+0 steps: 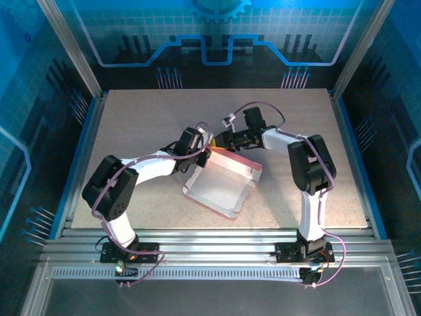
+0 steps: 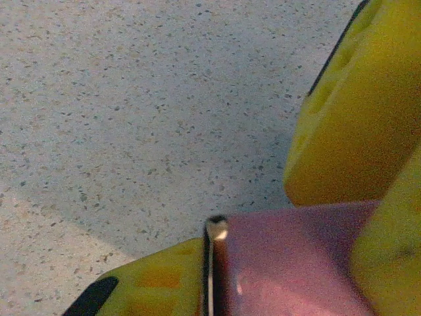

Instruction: Fold the paper box

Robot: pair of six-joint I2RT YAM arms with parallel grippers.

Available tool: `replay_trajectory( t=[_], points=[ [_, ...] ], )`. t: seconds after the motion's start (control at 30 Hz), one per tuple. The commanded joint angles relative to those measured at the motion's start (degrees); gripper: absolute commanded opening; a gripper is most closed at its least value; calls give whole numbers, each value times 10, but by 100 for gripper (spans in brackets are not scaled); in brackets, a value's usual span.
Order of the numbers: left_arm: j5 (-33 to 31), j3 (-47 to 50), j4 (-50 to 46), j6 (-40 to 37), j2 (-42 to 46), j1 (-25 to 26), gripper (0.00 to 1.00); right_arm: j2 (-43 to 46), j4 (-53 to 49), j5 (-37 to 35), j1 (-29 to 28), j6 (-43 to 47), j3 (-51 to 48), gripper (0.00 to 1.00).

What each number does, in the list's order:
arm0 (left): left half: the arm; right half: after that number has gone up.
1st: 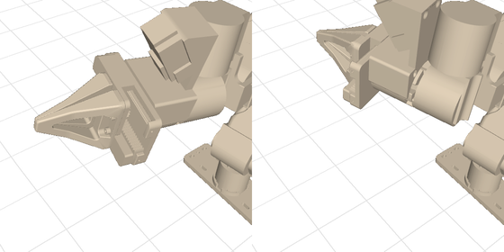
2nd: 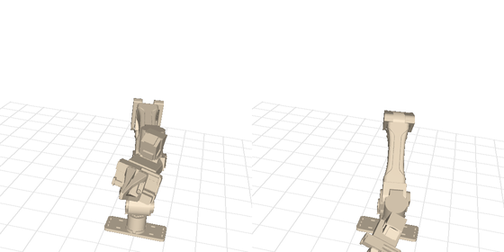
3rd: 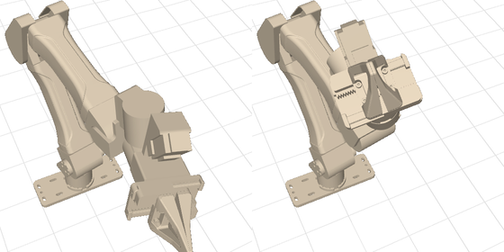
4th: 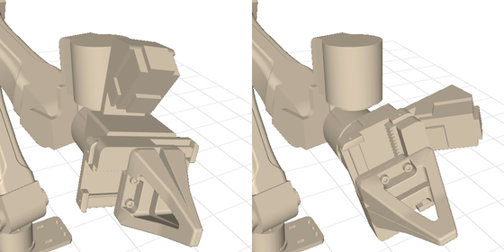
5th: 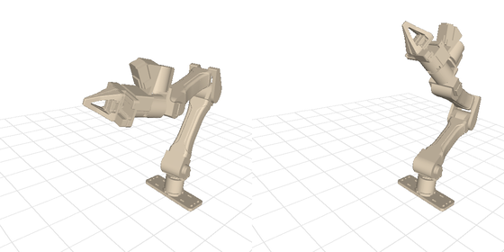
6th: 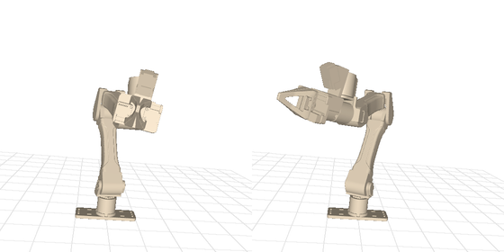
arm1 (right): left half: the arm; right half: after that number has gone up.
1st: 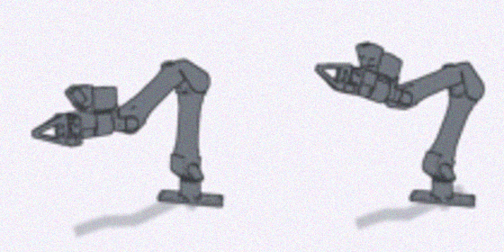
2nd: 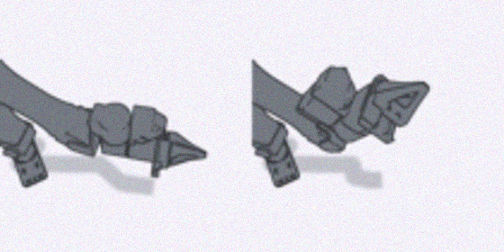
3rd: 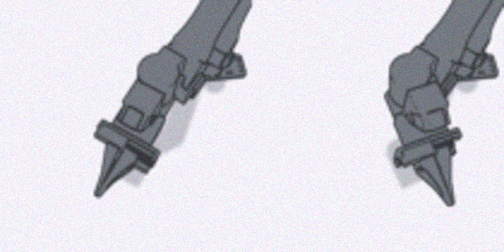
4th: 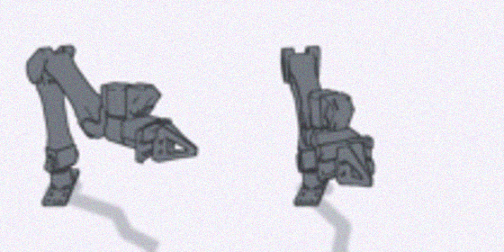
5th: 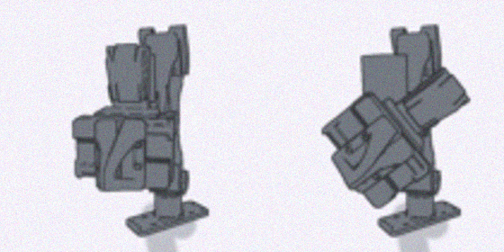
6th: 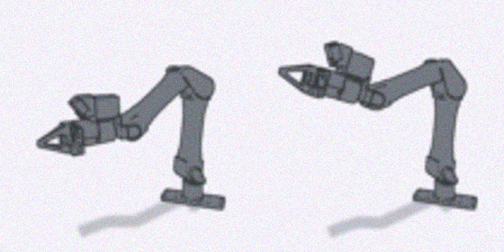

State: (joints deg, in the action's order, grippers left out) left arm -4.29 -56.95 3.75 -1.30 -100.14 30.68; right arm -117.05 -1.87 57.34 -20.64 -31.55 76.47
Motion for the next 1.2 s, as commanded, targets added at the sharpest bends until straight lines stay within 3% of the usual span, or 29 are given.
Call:
replay_trajectory(
  t=[0.0,0.17,0.47,0.57,0.83,0.93,1.17],
  points=[
    [-64,-13,-11,-2,-14,8,13,-14,-14,-6,-2,-12,-18,37],
    [-127,-13,-12,0,-20,23,8,-14,-8,-9,-3,-19,-19,36],
    [-139,5,-2,29,-16,29,7,3,-14,-26,-6,-18,-21,36],
    [-140,33,21,28,9,33,13,23,-18,-42,-6,-16,-17,43],
    [-166,96,19,59,81,40,16,87,-48,-100,0,-13,21,57],
    [-173,114,14,76,105,45,21,119,-55,-134,7,-5,20,64],
    [-156,146,-5,114,169,60,46,215,-118,-207,23,49,-3,69]
  ],
)
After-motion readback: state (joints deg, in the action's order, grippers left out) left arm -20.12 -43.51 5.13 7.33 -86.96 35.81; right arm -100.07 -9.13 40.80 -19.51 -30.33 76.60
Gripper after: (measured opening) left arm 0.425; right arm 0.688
